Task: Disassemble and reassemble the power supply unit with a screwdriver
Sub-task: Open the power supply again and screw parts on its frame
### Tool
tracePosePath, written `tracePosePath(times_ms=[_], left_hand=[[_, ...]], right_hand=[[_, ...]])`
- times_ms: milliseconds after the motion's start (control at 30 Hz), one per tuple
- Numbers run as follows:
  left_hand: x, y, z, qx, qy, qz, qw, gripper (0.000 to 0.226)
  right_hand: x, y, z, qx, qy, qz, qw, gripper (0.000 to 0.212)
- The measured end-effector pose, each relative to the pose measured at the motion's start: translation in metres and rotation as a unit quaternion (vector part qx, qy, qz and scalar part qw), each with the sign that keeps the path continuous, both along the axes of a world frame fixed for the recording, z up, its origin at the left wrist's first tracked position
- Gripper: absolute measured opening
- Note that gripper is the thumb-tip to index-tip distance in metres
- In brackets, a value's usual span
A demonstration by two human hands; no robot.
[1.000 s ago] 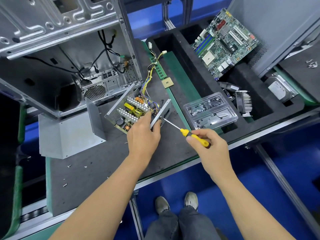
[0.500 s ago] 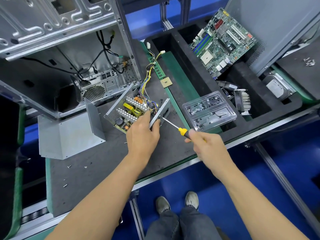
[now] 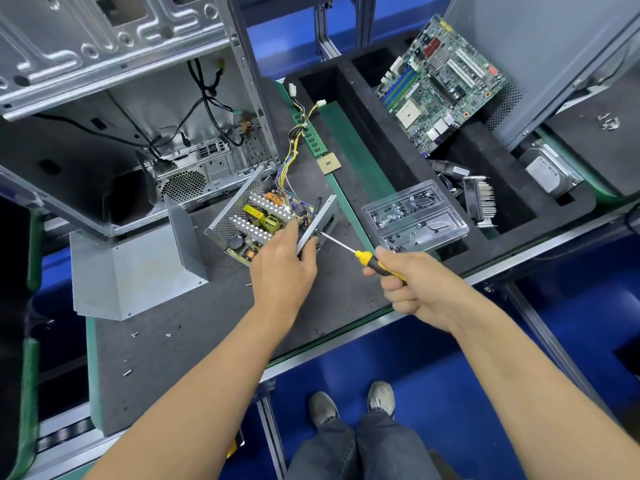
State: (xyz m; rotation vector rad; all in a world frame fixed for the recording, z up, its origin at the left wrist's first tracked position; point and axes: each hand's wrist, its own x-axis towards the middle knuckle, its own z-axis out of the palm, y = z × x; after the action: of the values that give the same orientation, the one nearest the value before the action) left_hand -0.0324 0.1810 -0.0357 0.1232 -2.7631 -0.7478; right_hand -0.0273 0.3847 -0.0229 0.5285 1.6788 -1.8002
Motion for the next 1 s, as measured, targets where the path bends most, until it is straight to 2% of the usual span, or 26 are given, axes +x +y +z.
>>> tracePosePath(times_ms=[33,67,100,167,200,233,267,300,333,367,400,433,467,500,533,567,600,633,700,733,767,833,867,900,967,1000], left_hand=[[0.0,0.001,0.0,0.0,0.0,-0.001,1.0,0.038],[0.0,0.001,0.0,0.0,0.0,-0.002,1.0,0.038],[0.001,0.001,0.001,0.001,0.0,-0.001,1.0,0.037],[0.001,0.001,0.001,0.004,0.0,0.001,1.0,0.034],[0.0,0.001,0.001,0.004,0.0,0.0,1.0,0.032],[0.0,0.001,0.001,0.003,-0.002,-0.002,1.0,0.031],[-0.001,-0.001,0.002,0.001,-0.001,-0.004,1.0,0.031],[-0.001,0.0,0.002,-0.001,0.002,-0.006,1.0,0.032],[-0.001,-0.001,0.002,-0.004,0.002,-0.006,1.0,0.033],[-0.001,-0.001,0.002,-0.008,-0.002,-0.005,1.0,0.034],[-0.001,-0.001,0.001,-0.008,-0.004,-0.005,1.0,0.035],[-0.001,-0.001,0.001,-0.006,-0.004,-0.006,1.0,0.036],[-0.001,-0.001,0.001,-0.003,-0.002,-0.006,1.0,0.036],[0.0,0.0,0.002,-0.001,-0.002,-0.005,1.0,0.037],[0.0,0.0,0.002,0.0,-0.003,-0.003,1.0,0.038],[0.0,0.001,0.002,0.0,-0.004,-0.001,1.0,0.038],[0.0,0.0,0.002,0.0,-0.005,0.0,1.0,0.039],[0.0,0.0,0.001,0.0,-0.008,0.0,1.0,0.039],[-0.001,-0.001,0.001,-0.009,-0.011,-0.006,1.0,0.039],[-0.001,-0.002,0.001,-0.016,-0.011,-0.008,1.0,0.039],[-0.001,-0.003,0.001,-0.02,-0.012,-0.009,1.0,0.038],[-0.001,-0.003,0.001,-0.021,-0.014,-0.013,1.0,0.036],[-0.001,-0.003,0.001,-0.018,-0.013,-0.014,1.0,0.036],[-0.001,-0.002,0.002,-0.015,-0.012,-0.014,1.0,0.036],[0.0,-0.002,0.002,-0.007,-0.011,-0.014,1.0,0.038],[-0.001,-0.002,0.002,-0.002,-0.008,-0.015,1.0,0.038]], right_hand=[[-0.002,0.002,0.001,0.01,0.019,0.027,0.999,0.034],[0.001,0.003,0.0,0.077,0.111,0.066,0.989,0.026],[0.004,0.004,-0.003,0.206,0.255,0.11,0.938,0.018],[0.014,0.004,-0.008,0.395,0.495,0.147,0.76,0.017],[0.017,0.001,-0.015,0.435,0.55,0.155,0.696,0.021],[0.015,-0.002,-0.019,0.437,0.545,0.154,0.699,0.027],[0.009,-0.004,-0.017,0.37,0.475,0.145,0.785,0.033],[0.002,-0.004,-0.012,0.245,0.346,0.104,0.899,0.039],[-0.005,-0.003,-0.007,0.113,0.184,0.076,0.974,0.041],[-0.011,-0.001,-0.003,0.023,0.047,0.05,0.997,0.041],[-0.016,0.001,0.0,-0.001,-0.001,0.046,0.999,0.04],[-0.017,0.002,0.002,0.018,0.026,0.061,0.998,0.037],[-0.013,0.003,0.001,0.093,0.124,0.093,0.984,0.035],[-0.006,0.003,-0.001,0.233,0.264,0.133,0.927,0.032],[0.001,0.002,-0.002,0.366,0.39,0.161,0.829,0.031],[0.007,0.001,-0.005,0.457,0.472,0.178,0.733,0.034],[0.011,-0.004,-0.01,0.507,0.511,0.18,0.67,0.038],[0.01,-0.009,-0.012,0.502,0.498,0.177,0.685,0.041],[0.0,-0.014,-0.006,0.285,0.308,0.13,0.898,0.046],[-0.006,-0.013,-0.003,0.15,0.153,0.098,0.972,0.047],[-0.011,-0.012,0.003,0.052,0.026,0.067,0.996,0.046],[-0.015,-0.006,0.006,0.027,0.0,0.069,0.997,0.041],[-0.012,-0.005,0.004,0.093,0.09,0.108,0.986,0.036],[-0.005,-0.005,0.002,0.223,0.225,0.159,0.935,0.03],[0.008,-0.005,-0.004,0.447,0.455,0.204,0.743,0.025],[0.01,-0.006,-0.009,0.491,0.506,0.207,0.678,0.026]])
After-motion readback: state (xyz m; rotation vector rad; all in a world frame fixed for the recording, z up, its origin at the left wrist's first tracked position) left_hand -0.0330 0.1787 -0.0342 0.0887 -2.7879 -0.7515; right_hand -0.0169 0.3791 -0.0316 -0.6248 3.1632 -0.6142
